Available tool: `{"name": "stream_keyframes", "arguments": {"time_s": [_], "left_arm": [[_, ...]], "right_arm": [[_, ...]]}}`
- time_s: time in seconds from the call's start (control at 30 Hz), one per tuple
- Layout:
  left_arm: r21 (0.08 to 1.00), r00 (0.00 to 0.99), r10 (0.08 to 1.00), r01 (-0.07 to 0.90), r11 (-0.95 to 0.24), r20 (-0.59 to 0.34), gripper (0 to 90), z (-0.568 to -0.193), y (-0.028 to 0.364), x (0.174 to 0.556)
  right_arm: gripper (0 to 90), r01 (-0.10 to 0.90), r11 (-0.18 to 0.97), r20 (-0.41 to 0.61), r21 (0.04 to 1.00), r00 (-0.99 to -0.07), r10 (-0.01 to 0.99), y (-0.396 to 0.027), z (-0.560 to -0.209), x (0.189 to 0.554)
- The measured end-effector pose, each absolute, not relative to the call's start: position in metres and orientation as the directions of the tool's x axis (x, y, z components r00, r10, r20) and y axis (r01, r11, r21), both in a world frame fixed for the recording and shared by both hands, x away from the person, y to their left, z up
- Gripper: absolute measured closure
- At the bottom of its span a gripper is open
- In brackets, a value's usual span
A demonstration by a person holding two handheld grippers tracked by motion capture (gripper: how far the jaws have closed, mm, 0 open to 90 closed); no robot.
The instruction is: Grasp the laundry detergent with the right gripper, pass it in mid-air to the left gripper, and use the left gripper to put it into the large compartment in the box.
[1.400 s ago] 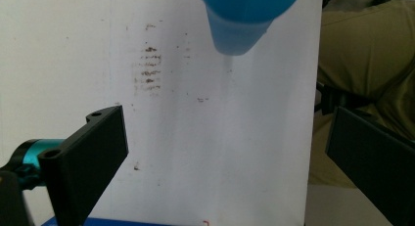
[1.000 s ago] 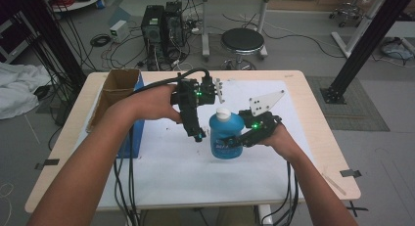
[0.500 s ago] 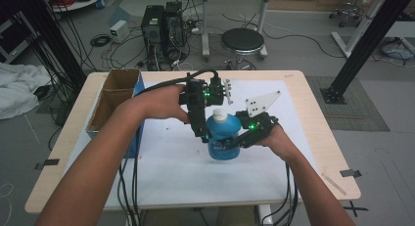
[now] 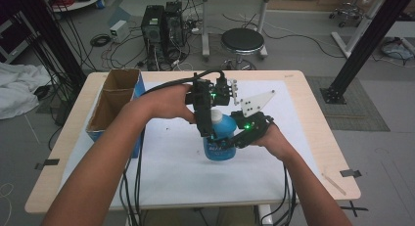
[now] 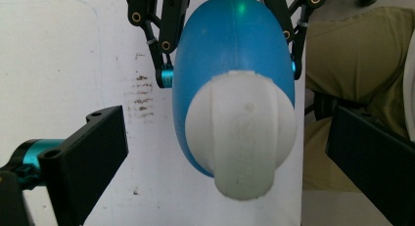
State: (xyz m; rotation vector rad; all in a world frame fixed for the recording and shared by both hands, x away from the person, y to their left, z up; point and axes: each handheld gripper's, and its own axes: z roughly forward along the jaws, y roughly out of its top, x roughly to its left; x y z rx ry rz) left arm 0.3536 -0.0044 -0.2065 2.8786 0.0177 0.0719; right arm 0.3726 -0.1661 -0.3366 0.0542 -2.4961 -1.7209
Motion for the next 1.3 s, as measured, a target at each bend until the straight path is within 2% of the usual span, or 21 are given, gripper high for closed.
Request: {"name": "stream_keyframes", "arguments": {"time_s": [0.63, 0.9, 1.2, 1.3], "left_arm": [[0.232, 0.998, 0.015, 0.0, -0.973, 0.06, 2.1, -0.218, -0.015, 0.358], [0.232, 0.999, -0.005, -0.016, -0.973, 0.048, 12.4, -0.22, -0.015, 0.357], [0.233, 0.999, -0.003, -0.013, -0.972, 0.041, 14.9, -0.22, -0.015, 0.357], [0.23, 0.999, -0.011, -0.019, -0.973, 0.037, 19.4, -0.22, -0.015, 0.357]], "right_arm": [[44.5, 0.03, 0.359, 0.067, 0.933, -0.994, -0.091, -0.164, -0.333, 0.371], [44.5, 0.028, 0.361, 0.066, 0.932, -0.993, -0.093, -0.163, -0.332, 0.37], [44.4, 0.032, 0.36, 0.068, 0.932, -0.994, -0.088, -0.165, -0.331, 0.37], [44.4, 0.031, 0.358, 0.066, 0.933, -0.994, -0.085, -0.166, -0.331, 0.369]]}}
